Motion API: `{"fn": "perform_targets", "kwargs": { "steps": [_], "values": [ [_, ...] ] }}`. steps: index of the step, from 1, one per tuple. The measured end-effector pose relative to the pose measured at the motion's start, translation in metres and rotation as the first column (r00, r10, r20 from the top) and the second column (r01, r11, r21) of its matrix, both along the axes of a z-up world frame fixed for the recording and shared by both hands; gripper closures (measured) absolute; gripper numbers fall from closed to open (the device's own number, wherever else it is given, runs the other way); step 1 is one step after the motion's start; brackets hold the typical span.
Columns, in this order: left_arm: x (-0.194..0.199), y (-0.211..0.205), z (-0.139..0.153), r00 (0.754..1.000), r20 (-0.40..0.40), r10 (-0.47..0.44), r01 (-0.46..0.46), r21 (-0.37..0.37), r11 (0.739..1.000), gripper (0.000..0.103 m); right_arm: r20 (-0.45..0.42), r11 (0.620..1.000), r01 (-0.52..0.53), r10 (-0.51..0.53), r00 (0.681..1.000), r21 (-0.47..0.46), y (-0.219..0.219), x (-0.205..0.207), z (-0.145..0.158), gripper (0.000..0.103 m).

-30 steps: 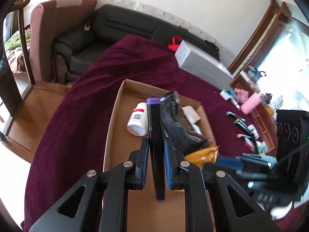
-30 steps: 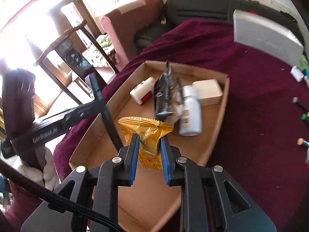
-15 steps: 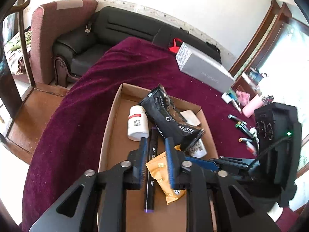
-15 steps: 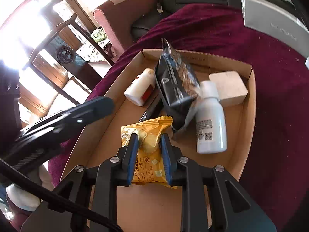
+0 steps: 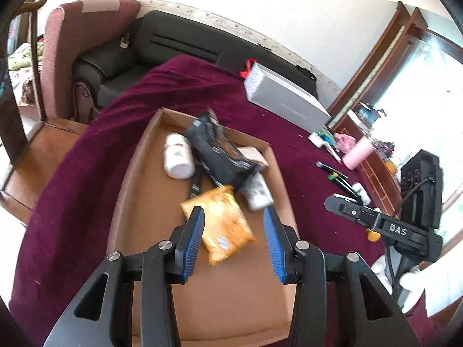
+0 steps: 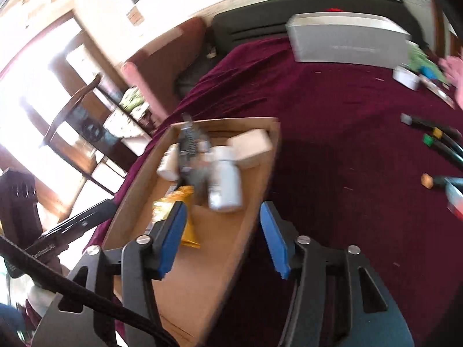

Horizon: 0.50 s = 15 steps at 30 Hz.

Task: Organize objects
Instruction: 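Move both grippers back toward the remaining items on the table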

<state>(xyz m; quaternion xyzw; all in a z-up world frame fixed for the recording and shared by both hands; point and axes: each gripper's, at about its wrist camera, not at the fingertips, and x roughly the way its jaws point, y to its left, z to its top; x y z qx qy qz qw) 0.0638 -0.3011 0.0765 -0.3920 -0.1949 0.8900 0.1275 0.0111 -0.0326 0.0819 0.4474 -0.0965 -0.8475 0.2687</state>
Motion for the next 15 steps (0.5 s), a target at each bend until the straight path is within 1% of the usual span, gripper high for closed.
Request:
{"fn": "perform_targets", "kwargs": {
  "steps": [3,4,6,7,9,10,12,14,15],
  "values": [
    [0.004,0.020,-0.004,0.999,0.014,-0.041,0.041,0.023,0.999,0.066,0.008,0.998,0.065,-0.065,0.998,-0.012,0.040,0.007,-0.007,0.049],
    [0.006,0.026,-0.004,0.998,0.015,-0.053,0.053,0.027,0.998,0.066,0.000,0.996,0.093,-0.093,0.996,-0.016,0.056,0.010,-0.006,0.049],
    [0.016,0.041,-0.001,0.995,-0.004,-0.100,0.100,0.050,0.994,0.066,-0.044,0.982,0.187,-0.189,0.981,-0.037,0.096,0.024,-0.002,0.049],
    [0.021,0.048,0.002,0.992,-0.020,-0.126,0.127,0.064,0.990,0.066,-0.060,0.969,0.243,-0.246,0.967,-0.049,0.120,0.030,0.000,0.049],
    [0.030,0.061,0.006,0.985,-0.044,-0.166,0.169,0.085,0.982,0.065,-0.066,0.931,0.357,-0.362,0.930,-0.069,0.173,0.043,0.000,0.048],
    [0.033,0.067,0.008,0.982,-0.054,-0.183,0.187,0.091,0.978,0.060,-0.066,0.904,0.423,-0.427,0.902,-0.064,0.204,0.050,-0.002,0.046],
    [0.041,0.087,0.010,0.970,-0.076,-0.230,0.236,0.097,0.967,0.054,-0.066,0.859,0.510,-0.511,0.857,-0.034,0.241,0.059,-0.007,0.046],
    [0.043,0.104,0.011,0.959,-0.077,-0.272,0.279,0.100,0.955,0.054,-0.043,0.812,0.583,-0.583,0.811,-0.013,0.278,0.070,-0.018,0.046],
    [0.043,0.113,0.011,0.954,-0.074,-0.292,0.298,0.095,0.950,0.054,-0.025,0.796,0.605,-0.605,0.796,-0.009,0.289,0.073,-0.024,0.046]
  ]
}}
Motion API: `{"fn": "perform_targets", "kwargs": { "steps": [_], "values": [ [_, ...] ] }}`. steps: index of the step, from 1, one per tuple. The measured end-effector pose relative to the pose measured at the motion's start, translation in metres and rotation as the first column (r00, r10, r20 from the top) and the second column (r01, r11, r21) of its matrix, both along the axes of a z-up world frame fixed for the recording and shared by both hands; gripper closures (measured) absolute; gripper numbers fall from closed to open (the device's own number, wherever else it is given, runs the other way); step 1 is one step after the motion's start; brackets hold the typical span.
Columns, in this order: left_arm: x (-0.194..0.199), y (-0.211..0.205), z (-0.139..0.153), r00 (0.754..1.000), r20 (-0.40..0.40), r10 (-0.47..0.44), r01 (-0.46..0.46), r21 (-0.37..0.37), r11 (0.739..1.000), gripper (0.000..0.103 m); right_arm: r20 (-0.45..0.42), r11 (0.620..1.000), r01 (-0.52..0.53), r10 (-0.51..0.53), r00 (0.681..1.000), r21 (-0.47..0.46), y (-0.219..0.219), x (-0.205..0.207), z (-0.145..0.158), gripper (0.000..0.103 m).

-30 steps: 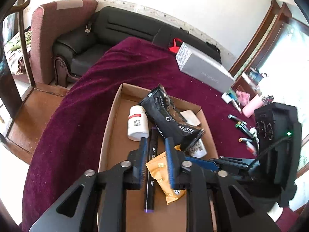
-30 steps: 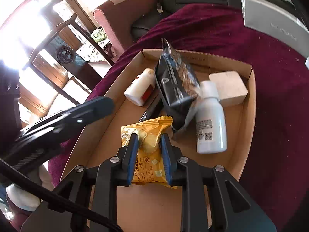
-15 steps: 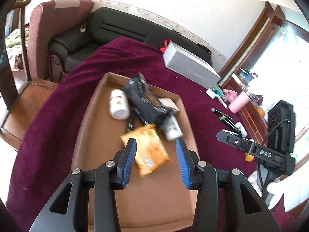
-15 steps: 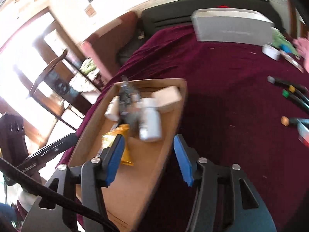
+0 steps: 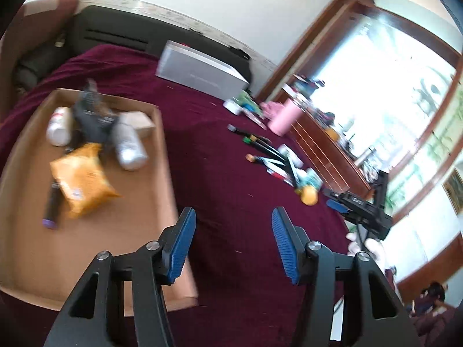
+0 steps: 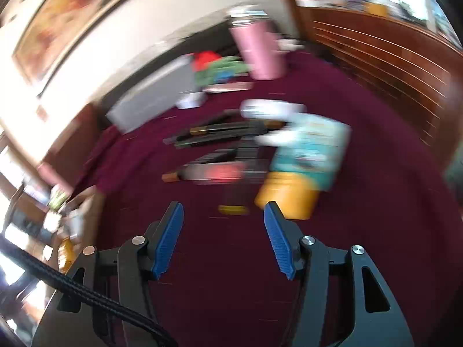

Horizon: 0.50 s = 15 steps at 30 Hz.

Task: Organize objects
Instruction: 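Move both grippers back toward the remaining items on the table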

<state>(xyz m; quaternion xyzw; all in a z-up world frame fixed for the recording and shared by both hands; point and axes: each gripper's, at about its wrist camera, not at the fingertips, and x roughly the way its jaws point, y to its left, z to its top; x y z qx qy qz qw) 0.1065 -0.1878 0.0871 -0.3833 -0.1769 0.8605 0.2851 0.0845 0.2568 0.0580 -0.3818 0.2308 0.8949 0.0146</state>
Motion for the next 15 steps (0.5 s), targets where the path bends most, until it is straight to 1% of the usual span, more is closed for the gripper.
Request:
{"fn": "perform_targets", "kwargs": {
  "steps": [2,5,7,9,10,11,13,15],
  "values": [
    [-0.002,0.016,0.000,1.000,0.006,-0.026,0.026,-0.022,0.999,0.054,0.032,0.999,0.034,-0.034,0.999,-0.016,0.019,0.005,-0.012,0.046],
    [-0.005,0.041,0.000,0.998,0.028,-0.059,0.061,-0.063,0.996,0.054,0.055,0.999,0.046,-0.045,0.997,-0.019,0.028,0.002,-0.021,0.046],
    [-0.004,0.053,0.001,0.997,0.036,-0.068,0.071,-0.080,0.994,0.054,0.046,0.998,0.025,-0.023,0.999,-0.050,0.031,-0.003,-0.020,0.046],
    [-0.004,0.061,0.001,0.996,0.045,-0.071,0.074,-0.082,0.994,0.054,0.015,0.999,-0.021,0.022,1.000,-0.050,0.022,-0.017,-0.009,0.046],
    [-0.004,0.066,0.001,0.996,0.050,-0.068,0.072,-0.083,0.994,0.054,-0.007,0.998,-0.057,0.057,0.998,-0.023,0.012,-0.030,0.001,0.046],
    [-0.003,0.068,0.001,0.996,0.053,-0.068,0.072,-0.084,0.994,0.054,-0.008,0.997,-0.075,0.075,0.997,0.000,0.007,-0.039,0.005,0.046],
    [-0.001,0.075,0.000,0.996,0.058,-0.069,0.074,-0.090,0.993,0.054,0.014,0.994,-0.088,0.088,0.996,0.069,-0.007,-0.075,0.012,0.046],
    [0.002,0.082,0.000,0.995,0.061,-0.074,0.080,-0.105,0.991,0.054,0.063,0.990,-0.089,0.082,0.995,0.113,-0.016,-0.103,0.007,0.046]
  ]
}}
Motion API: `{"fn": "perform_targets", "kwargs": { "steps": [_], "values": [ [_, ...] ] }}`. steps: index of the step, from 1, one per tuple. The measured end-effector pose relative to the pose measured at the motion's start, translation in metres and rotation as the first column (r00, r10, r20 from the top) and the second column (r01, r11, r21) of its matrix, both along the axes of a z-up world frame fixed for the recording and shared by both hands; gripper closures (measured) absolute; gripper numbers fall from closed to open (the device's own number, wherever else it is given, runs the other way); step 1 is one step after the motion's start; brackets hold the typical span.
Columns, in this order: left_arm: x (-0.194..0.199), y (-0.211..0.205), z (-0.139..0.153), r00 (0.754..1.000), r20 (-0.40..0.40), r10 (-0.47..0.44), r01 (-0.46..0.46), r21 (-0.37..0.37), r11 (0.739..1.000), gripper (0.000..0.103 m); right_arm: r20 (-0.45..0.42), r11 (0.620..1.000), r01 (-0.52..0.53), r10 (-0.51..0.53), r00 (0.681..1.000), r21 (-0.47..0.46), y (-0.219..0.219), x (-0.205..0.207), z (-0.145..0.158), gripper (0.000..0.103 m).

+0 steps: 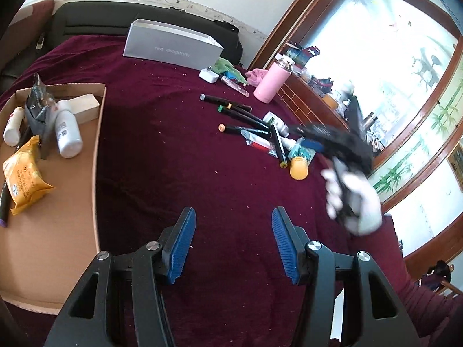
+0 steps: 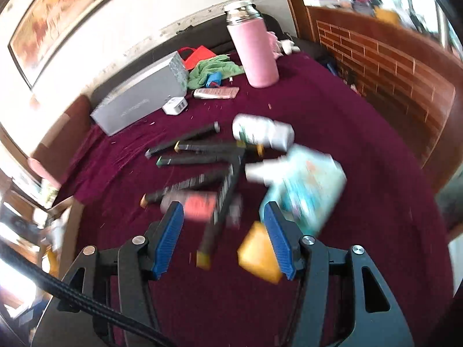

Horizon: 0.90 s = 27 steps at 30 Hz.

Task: Organize objects
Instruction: 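Move both grippers back toward the remaining items on the table, then grasp the clear red-filled packet with the left gripper while the right gripper grasps a black marker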

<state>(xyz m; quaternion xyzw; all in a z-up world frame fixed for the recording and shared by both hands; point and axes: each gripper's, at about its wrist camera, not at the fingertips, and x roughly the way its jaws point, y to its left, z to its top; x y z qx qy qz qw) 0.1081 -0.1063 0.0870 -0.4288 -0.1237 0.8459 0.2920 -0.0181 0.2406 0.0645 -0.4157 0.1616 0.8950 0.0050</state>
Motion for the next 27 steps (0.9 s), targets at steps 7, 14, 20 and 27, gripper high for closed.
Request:
{"fn": "perform_targets", "kwargs": {
  "steps": [7,14,20,27],
  "values": [
    [0.001,0.013,0.014,0.998,-0.056,-0.025,0.020,-0.076,0.997,0.054,0.152,0.996,-0.035,0.047,0.987,-0.082,-0.005,-0.044,-0.049,0.088],
    [-0.033,0.073,0.017,0.979,-0.145,-0.143,0.113,-0.198,0.974,0.054,0.054,0.963,-0.002,0.017,0.998,-0.271,0.034,0.020,-0.043,0.091],
    [-0.088,0.143,-0.005,0.992,-0.051,-0.119,0.105,-0.220,0.970,0.055,-0.083,0.943,-0.014,-0.014,0.996,-0.334,0.052,0.066,-0.034,0.091],
    [-0.145,0.220,-0.040,0.998,-0.018,0.055,-0.058,-0.311,0.949,0.055,-0.121,0.897,-0.008,-0.050,0.991,-0.443,0.074,0.066,-0.037,0.091]
  ]
}}
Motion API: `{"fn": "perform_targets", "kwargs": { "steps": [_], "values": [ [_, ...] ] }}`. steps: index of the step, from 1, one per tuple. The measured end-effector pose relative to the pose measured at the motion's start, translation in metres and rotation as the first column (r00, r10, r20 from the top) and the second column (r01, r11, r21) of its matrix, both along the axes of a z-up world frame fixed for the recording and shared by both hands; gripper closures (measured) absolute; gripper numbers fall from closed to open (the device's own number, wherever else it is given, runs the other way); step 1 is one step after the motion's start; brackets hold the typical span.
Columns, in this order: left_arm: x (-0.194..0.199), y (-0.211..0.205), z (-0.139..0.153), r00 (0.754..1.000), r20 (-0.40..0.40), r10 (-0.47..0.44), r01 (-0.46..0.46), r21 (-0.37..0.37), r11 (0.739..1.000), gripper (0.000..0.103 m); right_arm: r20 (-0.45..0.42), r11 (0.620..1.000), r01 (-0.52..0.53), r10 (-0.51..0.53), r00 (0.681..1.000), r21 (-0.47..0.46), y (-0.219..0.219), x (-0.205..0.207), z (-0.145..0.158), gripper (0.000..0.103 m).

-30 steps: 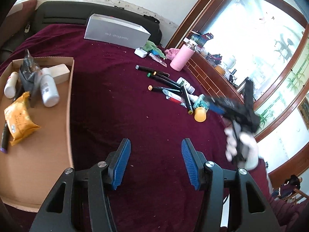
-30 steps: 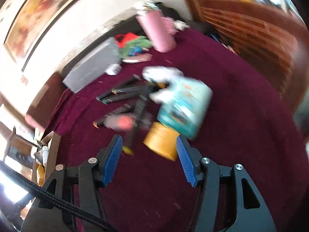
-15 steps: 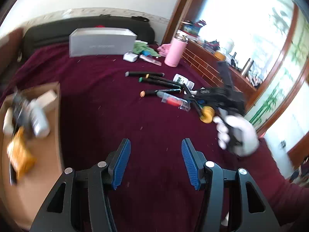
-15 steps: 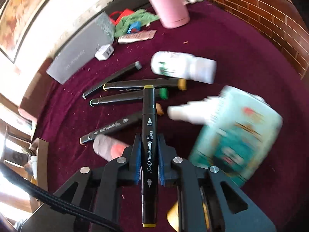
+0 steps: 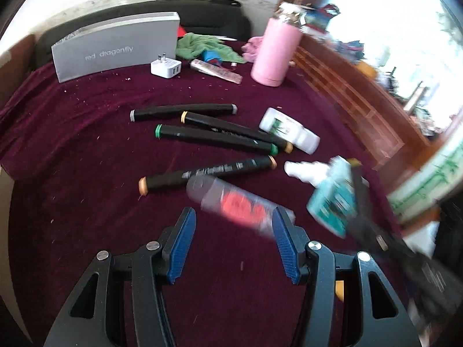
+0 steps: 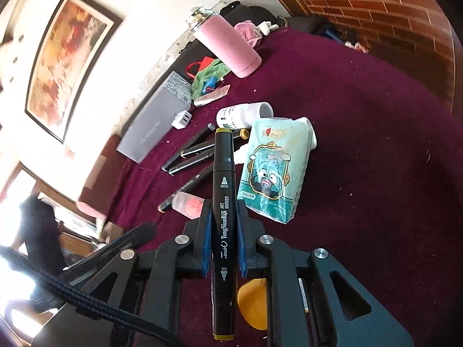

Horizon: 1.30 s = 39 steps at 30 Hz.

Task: Organize objects
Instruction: 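Grasp the clear red-filled packet with the left gripper while the right gripper grasps a black marker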

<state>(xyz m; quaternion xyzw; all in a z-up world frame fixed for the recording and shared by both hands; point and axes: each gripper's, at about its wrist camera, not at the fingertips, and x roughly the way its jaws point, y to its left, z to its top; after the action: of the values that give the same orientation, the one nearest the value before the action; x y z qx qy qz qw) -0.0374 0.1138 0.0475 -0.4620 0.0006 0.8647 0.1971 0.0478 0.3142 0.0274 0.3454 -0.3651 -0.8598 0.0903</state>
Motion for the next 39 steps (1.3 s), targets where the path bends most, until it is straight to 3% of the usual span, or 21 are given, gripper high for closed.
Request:
{"fn": "perform_targets", "kwargs": {
  "steps": [2,4,6,8,13,17,21,24,25,26,27,28,34,37,39],
  "values": [
    [-0.009,0.014,-0.008,0.999,-0.025,0.022,-0.023,-0.044,0.999,0.055,-0.007,1.000,-0.010,0.010,1.000,-0.018,0.000,0.000,0.001,0.091],
    [-0.013,0.031,-0.017,0.998,-0.059,0.029,-0.037,-0.141,0.989,0.052,-0.009,0.999,-0.020,0.020,1.000,-0.035,-0.001,-0.001,0.000,0.091],
    [-0.008,0.045,-0.028,0.994,-0.105,-0.019,-0.010,-0.273,0.962,0.050,-0.013,0.998,-0.024,0.023,1.000,-0.054,0.001,0.002,0.000,0.091],
    [0.000,0.046,-0.030,0.988,-0.137,-0.072,0.025,-0.319,0.947,0.050,-0.010,0.997,-0.026,0.025,1.000,-0.067,0.001,0.003,-0.001,0.090],
    [0.016,0.008,-0.024,0.988,-0.026,-0.154,0.136,-0.340,0.930,0.051,0.000,0.997,-0.037,0.038,0.999,-0.065,-0.001,0.003,-0.003,0.090],
    [0.024,-0.022,-0.025,0.986,0.043,-0.163,0.169,-0.266,0.949,0.051,0.018,0.998,-0.056,0.057,0.998,-0.041,-0.008,-0.001,-0.005,0.090],
    [0.033,-0.020,-0.027,0.991,-0.015,-0.134,0.126,-0.263,0.957,0.047,0.033,0.998,-0.064,0.063,0.997,0.018,-0.017,-0.003,-0.005,0.090],
    [0.049,0.001,-0.030,0.960,-0.196,-0.198,0.114,-0.373,0.921,0.044,0.044,0.995,-0.051,0.048,0.998,0.083,-0.022,-0.004,-0.004,0.090],
    [0.053,0.004,-0.030,0.956,-0.209,-0.208,0.113,-0.395,0.912,0.048,0.047,0.994,-0.052,0.048,0.998,0.101,-0.024,-0.004,-0.004,0.090],
    [0.048,0.003,-0.030,0.956,-0.197,-0.216,0.125,-0.393,0.911,0.053,0.051,0.991,-0.052,0.046,0.998,0.124,-0.027,-0.005,-0.004,0.090],
    [0.047,0.000,-0.028,0.964,-0.130,-0.230,0.178,-0.324,0.929,0.078,0.053,0.989,-0.052,0.045,0.998,0.136,-0.028,-0.005,-0.004,0.090],
    [0.049,-0.006,-0.026,0.970,-0.086,-0.227,0.197,-0.270,0.942,0.080,0.056,0.988,-0.054,0.046,0.997,0.148,-0.030,-0.006,-0.005,0.090],
    [0.074,-0.052,-0.011,0.977,-0.057,-0.207,0.199,-0.119,0.973,0.080,0.109,0.969,-0.073,0.049,0.993,0.234,-0.041,-0.014,-0.010,0.090],
    [0.096,-0.094,0.008,0.984,-0.096,-0.150,0.146,-0.047,0.988,0.080,0.131,0.952,-0.092,0.056,0.990,0.293,-0.051,-0.017,-0.011,0.079],
    [0.108,-0.116,0.017,0.986,-0.120,-0.118,0.117,-0.016,0.993,0.080,0.141,0.923,-0.099,0.050,0.989,0.372,-0.062,-0.018,-0.007,0.078]
  ]
}}
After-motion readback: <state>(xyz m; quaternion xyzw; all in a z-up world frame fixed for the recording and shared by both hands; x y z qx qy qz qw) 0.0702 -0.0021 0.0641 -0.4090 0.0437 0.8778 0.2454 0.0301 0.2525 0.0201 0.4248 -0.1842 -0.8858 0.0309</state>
